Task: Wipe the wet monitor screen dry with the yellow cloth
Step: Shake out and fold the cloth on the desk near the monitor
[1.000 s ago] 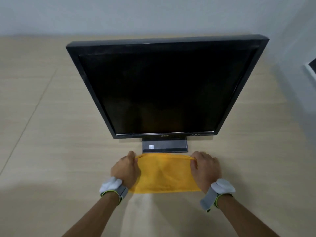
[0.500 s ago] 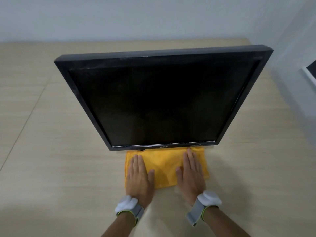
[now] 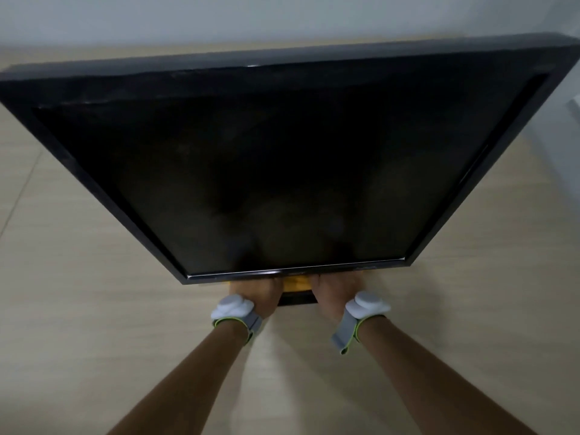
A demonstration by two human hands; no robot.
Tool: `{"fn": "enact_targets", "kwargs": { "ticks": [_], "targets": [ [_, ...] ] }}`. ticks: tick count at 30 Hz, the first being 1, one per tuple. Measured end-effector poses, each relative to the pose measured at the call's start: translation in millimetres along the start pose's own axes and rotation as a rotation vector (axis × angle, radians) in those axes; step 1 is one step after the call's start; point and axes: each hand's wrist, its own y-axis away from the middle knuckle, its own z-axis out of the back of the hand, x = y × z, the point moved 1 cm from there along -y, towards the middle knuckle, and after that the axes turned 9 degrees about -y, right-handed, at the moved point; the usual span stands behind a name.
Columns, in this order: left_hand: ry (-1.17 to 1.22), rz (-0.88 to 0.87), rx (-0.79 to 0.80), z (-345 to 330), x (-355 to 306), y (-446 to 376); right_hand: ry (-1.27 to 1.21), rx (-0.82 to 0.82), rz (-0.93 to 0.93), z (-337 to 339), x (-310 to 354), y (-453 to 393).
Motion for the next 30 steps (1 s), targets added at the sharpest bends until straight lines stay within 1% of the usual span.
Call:
{"fn": "enact_targets", "kwargs": {
  "ticks": [2,4,6,8,9,10,11,13,15,17,20,22,26,30],
  "targets": [
    [-0.039,0.002,-0.030,-5,1,0,0.072,-0.080,0.066,0,-1,-4],
    [-0.066,0.010,-0.005,-4,2,1,0.165,-0.072,0.080,-2,-2,-5],
    [-0.059,-0.026,0.116,2,2,3,0.173,-0.016,0.058,-2,-3,-7],
    [-0.014,-0.056,0.346,10,-2,8,0.121,0.031,0.002,-3,-6,-1],
    [0.021,-0.020,0.461,15,-4,11,0.053,0.032,-0.040,1,-6,4],
    [0.074,0.048,0.494,19,-7,15,0.000,0.041,-0.062,3,-6,10],
    [0.159,0.119,0.479,23,-9,21,-0.035,0.050,-0.072,4,-6,16],
    [0.248,0.214,0.369,25,-16,33,-0.056,0.064,-0.053,4,-8,29],
    [0.253,0.222,0.303,26,-27,46,-0.068,0.101,-0.043,5,-10,42],
    [0.223,0.164,0.284,26,-38,62,-0.055,0.120,0.002,4,-12,58],
    [0.257,0.044,0.286,31,-50,84,-0.042,0.126,0.117,-2,-22,88],
    [0.266,-0.021,0.274,34,-56,90,-0.032,0.138,0.155,-3,-30,100],
    [0.206,-0.151,0.273,40,-56,80,-0.020,0.129,0.137,-6,-33,98],
    [0.208,-0.201,0.274,36,-47,75,0.006,0.126,0.199,-10,-40,97]
  ]
}}
